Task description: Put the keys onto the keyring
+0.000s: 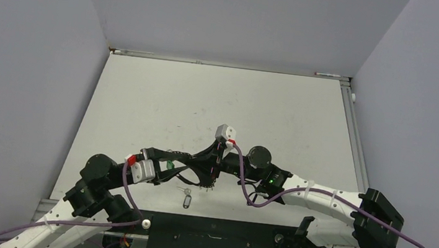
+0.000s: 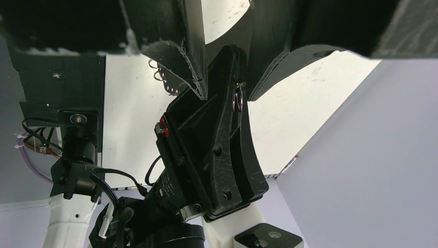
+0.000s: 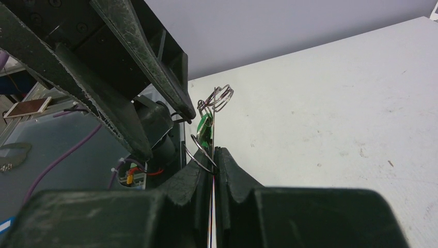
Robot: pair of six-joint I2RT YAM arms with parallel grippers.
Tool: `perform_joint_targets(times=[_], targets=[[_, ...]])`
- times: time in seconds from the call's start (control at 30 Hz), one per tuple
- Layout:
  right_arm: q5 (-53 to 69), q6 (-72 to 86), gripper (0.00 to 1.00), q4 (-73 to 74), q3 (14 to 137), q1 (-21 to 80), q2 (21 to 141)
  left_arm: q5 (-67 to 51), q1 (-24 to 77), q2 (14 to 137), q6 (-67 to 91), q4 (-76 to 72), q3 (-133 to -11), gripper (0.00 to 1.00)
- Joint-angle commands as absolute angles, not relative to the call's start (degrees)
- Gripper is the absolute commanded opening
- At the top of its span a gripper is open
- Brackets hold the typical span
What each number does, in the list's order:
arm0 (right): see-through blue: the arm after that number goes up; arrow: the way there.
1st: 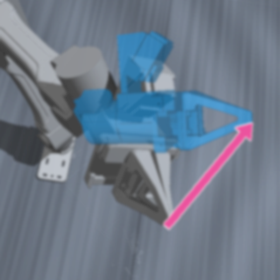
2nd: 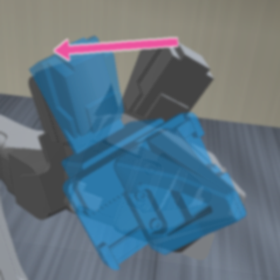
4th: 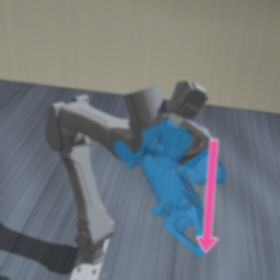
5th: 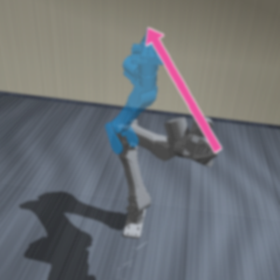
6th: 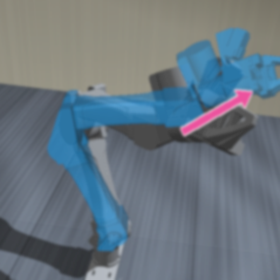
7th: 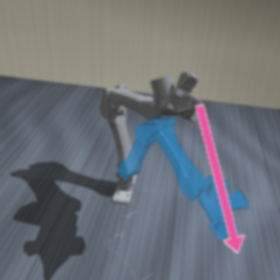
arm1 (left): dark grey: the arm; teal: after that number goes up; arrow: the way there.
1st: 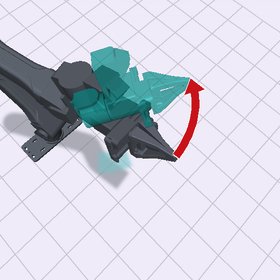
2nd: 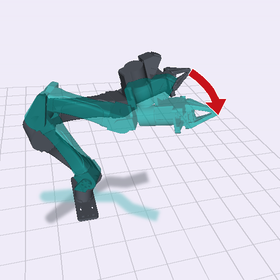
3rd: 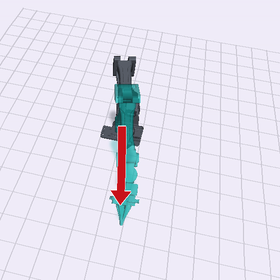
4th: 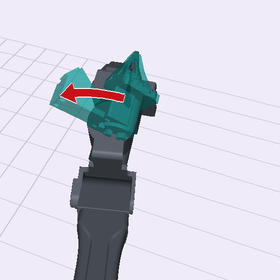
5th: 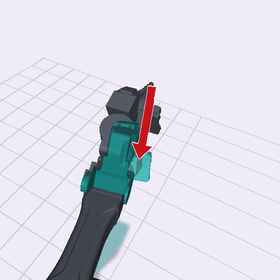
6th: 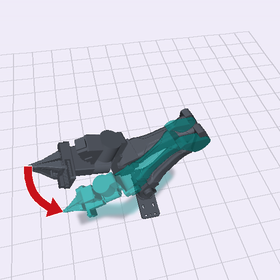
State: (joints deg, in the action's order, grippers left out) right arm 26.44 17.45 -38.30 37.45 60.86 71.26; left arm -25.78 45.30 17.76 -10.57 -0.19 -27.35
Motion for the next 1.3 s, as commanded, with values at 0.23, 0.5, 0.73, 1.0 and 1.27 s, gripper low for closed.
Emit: perform_joint_targets(times=[0.23, 0.5, 0.73, 1.0, 1.27], targets=[[26.1, 17.91, 0.05, -40.74, 40.36, 62.41, 68.4, -24.94, 45.43, 18.97, -11.69, -1.24, -27.31, 0.3], [25.89, 17.17, 0.05, -40.26, 40.66, 63.5, 67.9, -24.79, 45.44, 19.28, -12.12, -0.88, -27.33, 0.2], [25.75, 17.3, 0.05, -40.43, 40.85, 63.85, 67.48, -25.2, 45.44, 19.36, -12.08, -0.62, -27.33, 0.08], [25.98, 17.53, 0.05, -40.5, 41.89, 63.94, 67.02, -26.19, 45.44, 19.46, -11.35, -0.7, -27.16, 0.13], [26.6, 17.89, 0.05, -41.25, 42.12, 64.68, 67.1, -26.09, 45.39, 19.76, -11.15, -0.73, -27.2, 0.03]])
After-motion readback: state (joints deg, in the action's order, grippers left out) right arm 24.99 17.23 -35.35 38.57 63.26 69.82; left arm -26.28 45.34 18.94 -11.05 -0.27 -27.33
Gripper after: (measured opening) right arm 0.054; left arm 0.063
